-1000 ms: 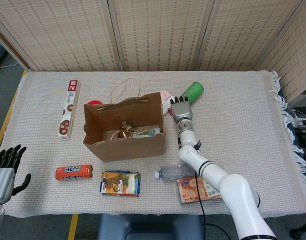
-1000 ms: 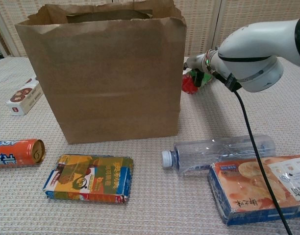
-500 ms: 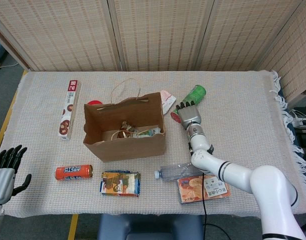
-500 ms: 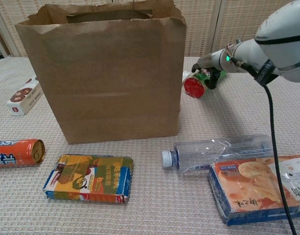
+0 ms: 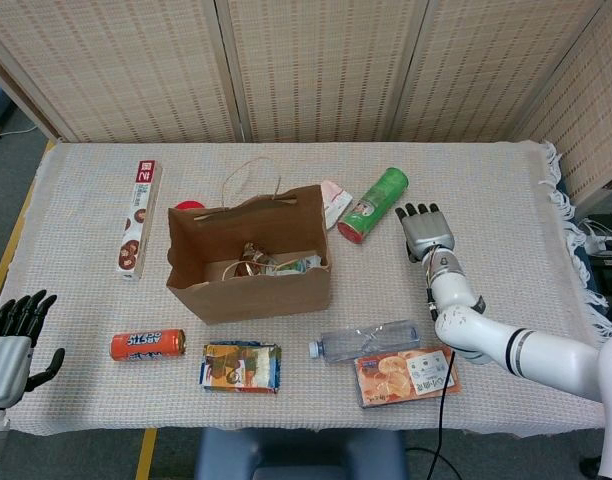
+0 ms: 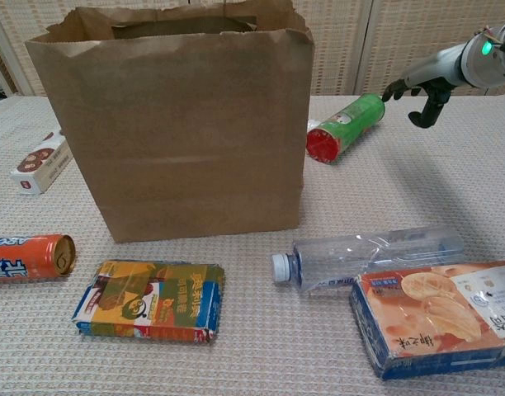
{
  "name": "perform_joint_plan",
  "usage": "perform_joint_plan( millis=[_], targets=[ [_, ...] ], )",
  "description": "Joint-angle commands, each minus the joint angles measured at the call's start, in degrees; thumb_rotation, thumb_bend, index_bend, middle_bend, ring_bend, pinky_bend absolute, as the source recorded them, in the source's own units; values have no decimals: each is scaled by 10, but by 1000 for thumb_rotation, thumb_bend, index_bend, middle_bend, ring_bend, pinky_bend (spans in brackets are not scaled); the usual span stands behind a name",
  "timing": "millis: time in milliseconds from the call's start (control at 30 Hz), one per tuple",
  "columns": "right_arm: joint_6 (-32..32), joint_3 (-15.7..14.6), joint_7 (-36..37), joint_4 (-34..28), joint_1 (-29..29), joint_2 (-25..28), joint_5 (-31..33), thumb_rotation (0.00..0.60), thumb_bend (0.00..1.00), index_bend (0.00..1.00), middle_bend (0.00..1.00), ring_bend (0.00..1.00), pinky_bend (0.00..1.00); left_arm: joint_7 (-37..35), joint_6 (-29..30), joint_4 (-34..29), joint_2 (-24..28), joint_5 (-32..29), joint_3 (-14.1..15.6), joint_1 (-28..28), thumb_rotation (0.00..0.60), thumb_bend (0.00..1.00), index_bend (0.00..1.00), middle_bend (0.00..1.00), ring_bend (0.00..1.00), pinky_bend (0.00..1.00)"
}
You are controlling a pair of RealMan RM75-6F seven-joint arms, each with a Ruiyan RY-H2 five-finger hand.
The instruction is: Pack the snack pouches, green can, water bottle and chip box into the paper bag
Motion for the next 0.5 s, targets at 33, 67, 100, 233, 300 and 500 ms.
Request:
perform_joint_plan(
  millis=[33, 67, 100, 233, 300, 500],
  targets=[
    [12, 9, 82, 30, -18, -27, -121, 600, 631, 0, 0, 0, 62, 2, -1, 0, 0, 0, 0, -1, 600, 390, 55, 0, 0, 0],
    [10, 7, 83, 48, -12, -42, -122, 600, 631, 0, 0, 0, 62, 3, -2, -1, 0, 0, -1, -2, 600, 390, 55, 0, 0, 0],
    [7, 6, 82, 62, -6, -55, -120, 600, 631, 0, 0, 0, 62, 3, -2, -1, 0, -1, -1, -2, 600, 390, 55, 0, 0, 0],
    [-6, 0, 70, 131, 23, -113, -98, 600, 631, 0, 0, 0, 62, 3, -4, -1, 0, -2, -1, -3, 600, 389, 55, 0, 0, 0],
    [-16, -3, 62, 166, 38, -142, -82, 600, 631, 0, 0, 0, 62, 2, -4, -1, 0, -3, -2, -3, 600, 390, 55, 0, 0, 0],
    [-45, -3, 52, 250, 69, -214, -60, 600, 631, 0, 0, 0, 62, 2, -3, -2, 1, -5, -2, -2, 600, 388, 55, 0, 0, 0]
  ],
)
